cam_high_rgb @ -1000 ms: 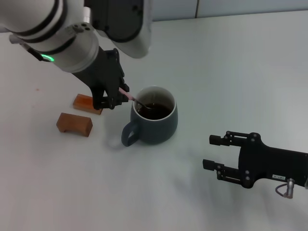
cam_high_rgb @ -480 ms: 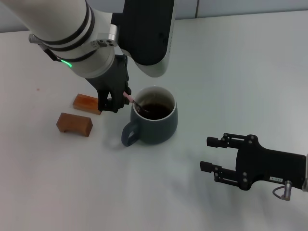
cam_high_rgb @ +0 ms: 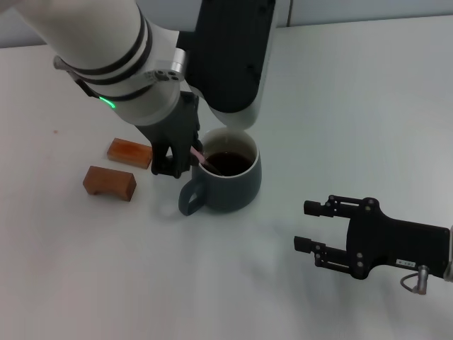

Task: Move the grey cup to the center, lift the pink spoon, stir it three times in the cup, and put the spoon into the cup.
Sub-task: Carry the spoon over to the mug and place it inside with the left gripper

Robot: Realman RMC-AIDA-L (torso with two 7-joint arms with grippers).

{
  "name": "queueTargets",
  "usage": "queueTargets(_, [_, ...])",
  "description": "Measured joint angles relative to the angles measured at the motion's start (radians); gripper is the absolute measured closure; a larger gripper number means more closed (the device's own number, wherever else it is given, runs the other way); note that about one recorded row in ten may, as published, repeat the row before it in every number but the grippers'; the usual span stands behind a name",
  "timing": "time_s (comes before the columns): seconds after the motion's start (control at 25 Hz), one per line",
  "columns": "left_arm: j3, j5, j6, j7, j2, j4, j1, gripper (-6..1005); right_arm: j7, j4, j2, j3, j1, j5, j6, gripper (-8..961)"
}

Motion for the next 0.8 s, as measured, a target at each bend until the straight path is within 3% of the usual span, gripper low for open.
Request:
queueTargets(0.48, [0.010,-0.030,-0.050,0.001,0.000,-0.007,-0.011,864,0.000,0.009,0.000,0.000,0.005,0.001,0.011,344])
queueTargets(0.8, [0.007,0.022,-0.040,-0.019,0.000,-0.040,-0.024,864,0.000,0.010,0.000,0.000,0.011,-0.001,0.012,344])
